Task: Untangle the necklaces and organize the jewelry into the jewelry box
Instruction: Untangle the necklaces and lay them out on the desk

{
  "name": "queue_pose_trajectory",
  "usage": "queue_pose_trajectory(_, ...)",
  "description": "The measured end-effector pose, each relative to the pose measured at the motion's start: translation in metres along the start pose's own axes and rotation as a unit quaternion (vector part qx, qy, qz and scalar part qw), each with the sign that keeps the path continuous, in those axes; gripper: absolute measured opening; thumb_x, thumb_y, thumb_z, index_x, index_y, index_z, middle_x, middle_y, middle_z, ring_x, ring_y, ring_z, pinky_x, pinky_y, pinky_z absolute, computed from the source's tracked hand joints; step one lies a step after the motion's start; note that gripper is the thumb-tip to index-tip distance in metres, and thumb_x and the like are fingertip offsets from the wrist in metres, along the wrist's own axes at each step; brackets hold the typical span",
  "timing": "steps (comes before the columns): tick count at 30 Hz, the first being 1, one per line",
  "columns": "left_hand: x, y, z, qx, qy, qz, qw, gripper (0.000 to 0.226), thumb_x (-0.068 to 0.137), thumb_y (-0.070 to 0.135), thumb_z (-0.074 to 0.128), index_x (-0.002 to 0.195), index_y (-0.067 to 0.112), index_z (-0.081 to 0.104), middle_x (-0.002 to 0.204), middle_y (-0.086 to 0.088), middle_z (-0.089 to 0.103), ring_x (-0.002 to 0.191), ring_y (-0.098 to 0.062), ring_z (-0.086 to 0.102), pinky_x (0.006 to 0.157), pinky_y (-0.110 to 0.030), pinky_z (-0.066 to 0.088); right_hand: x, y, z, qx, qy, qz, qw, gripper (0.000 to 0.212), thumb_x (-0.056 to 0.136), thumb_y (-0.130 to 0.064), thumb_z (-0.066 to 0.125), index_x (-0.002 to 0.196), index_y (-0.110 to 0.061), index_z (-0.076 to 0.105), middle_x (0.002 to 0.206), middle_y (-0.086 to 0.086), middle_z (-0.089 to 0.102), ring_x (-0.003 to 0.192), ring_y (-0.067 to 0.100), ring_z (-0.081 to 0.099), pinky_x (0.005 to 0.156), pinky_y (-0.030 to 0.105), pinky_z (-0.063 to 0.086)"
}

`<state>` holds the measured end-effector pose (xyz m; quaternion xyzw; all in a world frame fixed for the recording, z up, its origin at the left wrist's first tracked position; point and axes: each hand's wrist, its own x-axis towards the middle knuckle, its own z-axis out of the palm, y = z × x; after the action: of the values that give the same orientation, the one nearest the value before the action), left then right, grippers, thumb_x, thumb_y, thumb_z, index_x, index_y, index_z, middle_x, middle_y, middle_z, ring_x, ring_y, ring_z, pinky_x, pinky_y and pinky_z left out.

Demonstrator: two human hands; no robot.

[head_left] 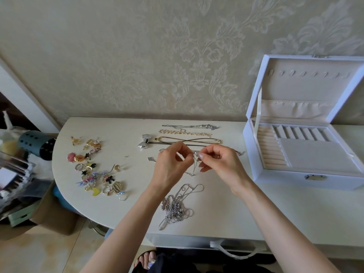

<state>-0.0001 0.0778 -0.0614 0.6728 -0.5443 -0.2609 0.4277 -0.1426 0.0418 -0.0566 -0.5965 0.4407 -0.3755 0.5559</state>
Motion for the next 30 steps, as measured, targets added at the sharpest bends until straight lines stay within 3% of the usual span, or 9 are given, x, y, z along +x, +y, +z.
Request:
queue_pose_trajectory(4, 0.001, -0.002, 0.001, 0.015, 0.032, -0.009, 0.999, 0.012, 0.077, 0.014, 0.063, 0.069, 0.018, 0.055, 0.069, 0.008, 0.061, 0.059, -0.014, 0.054, 0.062, -0.033, 0.046, 0.001, 0.000, 0.000, 0.016, -0.027, 0.009, 0.999, 0.011, 0.086, -0.002, 0.062, 0.078, -0.008, 0.067, 0.071, 0.005, 0.063, 0.068, 0.011, 0.059, 0.064, 0.022, 0.050)
queue_pose_trajectory(7, 0.002, -0.004, -0.001, -0.011, 0.030, -0.033, 0.999, 0.012, 0.080, 0.011, 0.061, 0.070, 0.017, 0.056, 0.068, 0.007, 0.060, 0.059, -0.015, 0.055, 0.057, -0.029, 0.043, 0.001, 0.000, -0.001, 0.053, -0.019, 0.014, 0.998, 0.012, 0.086, -0.002, 0.061, 0.078, -0.008, 0.066, 0.071, 0.007, 0.061, 0.070, 0.014, 0.057, 0.066, 0.026, 0.049)
queue_pose_trajectory(11, 0.000, 0.000, -0.003, -0.151, -0.035, -0.082, 0.985, 0.013, 0.088, 0.009, 0.056, 0.077, 0.015, 0.056, 0.079, 0.002, 0.063, 0.058, -0.005, 0.054, 0.053, -0.021, 0.038, 0.002, 0.000, -0.004, 0.078, 0.017, 0.020, 0.997, 0.012, 0.086, -0.003, 0.060, 0.078, -0.009, 0.065, 0.068, 0.004, 0.061, 0.067, 0.015, 0.057, 0.065, 0.029, 0.048)
queue_pose_trajectory(17, -0.003, 0.009, -0.005, -0.291, -0.073, -0.107, 0.948, 0.011, 0.094, 0.007, 0.049, 0.084, 0.011, 0.050, 0.084, -0.002, 0.070, 0.066, -0.012, 0.062, 0.052, -0.021, 0.047, 0.000, -0.002, -0.004, 0.073, 0.023, 0.003, 0.997, 0.012, 0.087, -0.003, 0.057, 0.079, -0.010, 0.062, 0.068, 0.001, 0.064, 0.061, 0.011, 0.055, 0.060, 0.024, 0.043)
queue_pose_trajectory(23, -0.002, 0.005, -0.001, -0.275, -0.048, -0.109, 0.954, 0.013, 0.092, 0.010, 0.056, 0.080, 0.015, 0.056, 0.071, 0.002, 0.055, 0.061, -0.011, 0.050, 0.053, -0.020, 0.041, -0.001, -0.004, -0.004, 0.048, -0.002, -0.012, 0.999, 0.013, 0.085, -0.001, 0.057, 0.077, -0.010, 0.062, 0.077, 0.004, 0.071, 0.064, 0.009, 0.053, 0.060, 0.021, 0.041)
queue_pose_trajectory(25, -0.001, 0.006, -0.002, -0.280, -0.046, -0.109, 0.953, 0.013, 0.092, 0.010, 0.056, 0.080, 0.015, 0.056, 0.068, 0.002, 0.059, 0.060, -0.011, 0.049, 0.053, -0.021, 0.040, -0.001, -0.003, -0.004, 0.029, -0.006, -0.015, 0.999, 0.004, 0.080, -0.009, 0.064, 0.076, -0.009, 0.063, 0.072, 0.000, 0.067, 0.066, 0.008, 0.052, 0.063, 0.023, 0.040)
queue_pose_trajectory(30, -0.002, 0.009, -0.003, -0.286, -0.045, -0.096, 0.952, 0.014, 0.091, 0.010, 0.055, 0.079, 0.017, 0.055, 0.081, 0.000, 0.069, 0.065, -0.009, 0.052, 0.057, -0.022, 0.039, -0.001, 0.000, -0.002, -0.006, -0.003, -0.029, 1.000, 0.012, 0.068, -0.023, 0.063, 0.070, -0.012, 0.065, 0.068, 0.001, 0.058, 0.065, 0.008, 0.047, 0.067, 0.027, 0.038)
